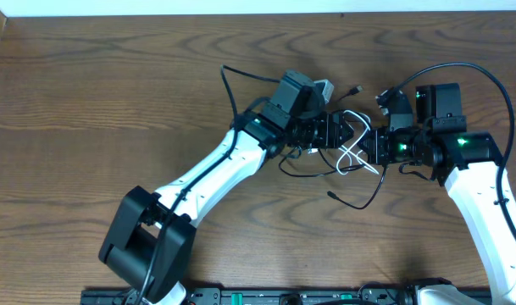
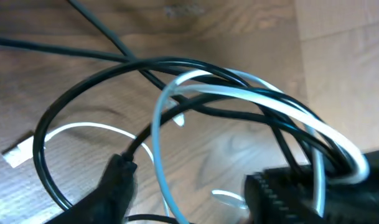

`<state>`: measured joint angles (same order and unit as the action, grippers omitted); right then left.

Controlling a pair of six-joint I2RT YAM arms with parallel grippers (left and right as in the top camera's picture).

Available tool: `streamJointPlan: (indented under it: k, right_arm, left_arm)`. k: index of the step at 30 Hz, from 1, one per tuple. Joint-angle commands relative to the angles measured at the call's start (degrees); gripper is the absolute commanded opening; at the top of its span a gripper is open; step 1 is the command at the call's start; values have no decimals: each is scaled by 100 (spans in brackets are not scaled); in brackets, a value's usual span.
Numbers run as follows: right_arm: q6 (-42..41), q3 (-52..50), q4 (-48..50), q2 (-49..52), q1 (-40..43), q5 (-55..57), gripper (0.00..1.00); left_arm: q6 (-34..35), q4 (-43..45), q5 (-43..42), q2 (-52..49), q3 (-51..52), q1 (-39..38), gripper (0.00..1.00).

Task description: Untangle cables

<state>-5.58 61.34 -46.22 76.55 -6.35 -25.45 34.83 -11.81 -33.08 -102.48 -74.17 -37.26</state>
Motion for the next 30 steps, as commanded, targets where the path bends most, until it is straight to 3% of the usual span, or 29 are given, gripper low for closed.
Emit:
streamJointPlan:
  k: [1,3,4,8,11,15,19,23,26,29,30]
  right_arm:
    - [-83,68,11,-4,-50,61,1]
    - [-378,68,4,-4,-50,431,1]
    - [-654,68,-22,-4,-48,776,1]
    - [-1847,68,-345,-4,31,2151,1]
    - [-2055,61,-503,-4,118,2752,1]
    - [-2052,46,-498,13,122,2992,5]
    - [-2031,44,-494,116,122,2951,28]
    - [-737,44,-297,212,120,1768,38]
    - [46,44,-256,221,138,1012,56]
    - [-271,44,-225,223,236,1093,59]
    - [-422,44,-151,223,240,1069,60]
  left_arm:
    - [339,33,555,-225,-142,-111,43]
    - [258,-101,848,-280,-140,-144,23]
    - [94,-297,1196,-293,-140,-144,8]
    - [-155,-1255,2855,-219,-140,-37,7]
    - [-455,-1766,3532,-28,-140,146,7]
    - [-835,-2046,3585,343,-140,378,8]
    - [-999,-2258,3967,730,-140,616,8]
    - [-1263,-2465,4087,1108,-140,953,7]
    - [-1469,-2680,4081,1316,-140,1239,7]
    - [-2035,-2846,3508,1449,-140,1469,7]
    - [-2378,-2861,2769,1449,-140,1493,7]
